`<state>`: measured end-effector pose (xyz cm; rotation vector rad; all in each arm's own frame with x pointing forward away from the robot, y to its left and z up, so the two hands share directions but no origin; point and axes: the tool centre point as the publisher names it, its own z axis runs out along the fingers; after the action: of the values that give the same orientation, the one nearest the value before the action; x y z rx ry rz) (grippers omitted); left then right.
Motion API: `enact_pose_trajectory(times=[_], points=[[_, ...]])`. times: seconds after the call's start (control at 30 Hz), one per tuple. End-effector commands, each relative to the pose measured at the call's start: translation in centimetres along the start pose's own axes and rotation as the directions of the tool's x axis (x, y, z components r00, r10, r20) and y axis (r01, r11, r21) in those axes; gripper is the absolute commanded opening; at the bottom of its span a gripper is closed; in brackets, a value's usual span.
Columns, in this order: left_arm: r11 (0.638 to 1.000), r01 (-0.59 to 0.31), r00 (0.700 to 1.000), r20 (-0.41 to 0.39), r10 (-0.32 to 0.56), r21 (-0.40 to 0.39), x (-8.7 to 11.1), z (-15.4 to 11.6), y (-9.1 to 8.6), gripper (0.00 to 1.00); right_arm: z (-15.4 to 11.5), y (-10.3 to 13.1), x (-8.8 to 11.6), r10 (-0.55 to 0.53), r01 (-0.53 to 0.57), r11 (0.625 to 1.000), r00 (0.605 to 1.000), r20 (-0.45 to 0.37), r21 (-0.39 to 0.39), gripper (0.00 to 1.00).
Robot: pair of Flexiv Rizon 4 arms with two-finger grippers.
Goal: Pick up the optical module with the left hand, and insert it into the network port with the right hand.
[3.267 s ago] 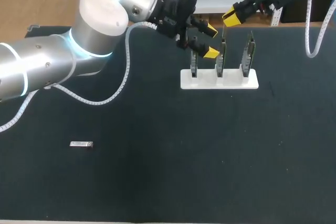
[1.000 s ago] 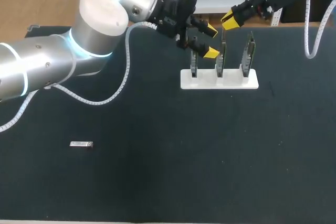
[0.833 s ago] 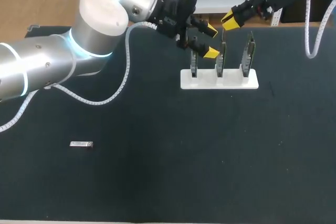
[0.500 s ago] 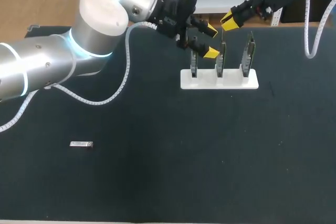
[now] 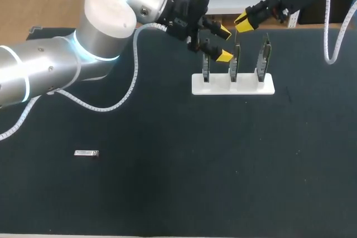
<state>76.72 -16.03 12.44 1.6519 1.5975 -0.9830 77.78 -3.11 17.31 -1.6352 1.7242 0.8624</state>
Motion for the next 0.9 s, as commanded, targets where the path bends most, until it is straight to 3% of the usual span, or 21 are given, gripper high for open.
enact_pose_trajectory(times=[0.03,0.9], points=[[1.0,-0.001,1.0,-0.001,0.001,0.002,0.0,0.03,0.13,1.0,-0.11,0.4,0.0,-0.006,0.006,1.0,1.0,0.008,0.01,0.0],[1.0,-0.001,1.0,-0.001,0.001,0.002,0.0,0.03,0.13,1.0,-0.21,0.12,0.12,-0.025,0.025,0.999,1.0,-0.007,0.02,0.0]])
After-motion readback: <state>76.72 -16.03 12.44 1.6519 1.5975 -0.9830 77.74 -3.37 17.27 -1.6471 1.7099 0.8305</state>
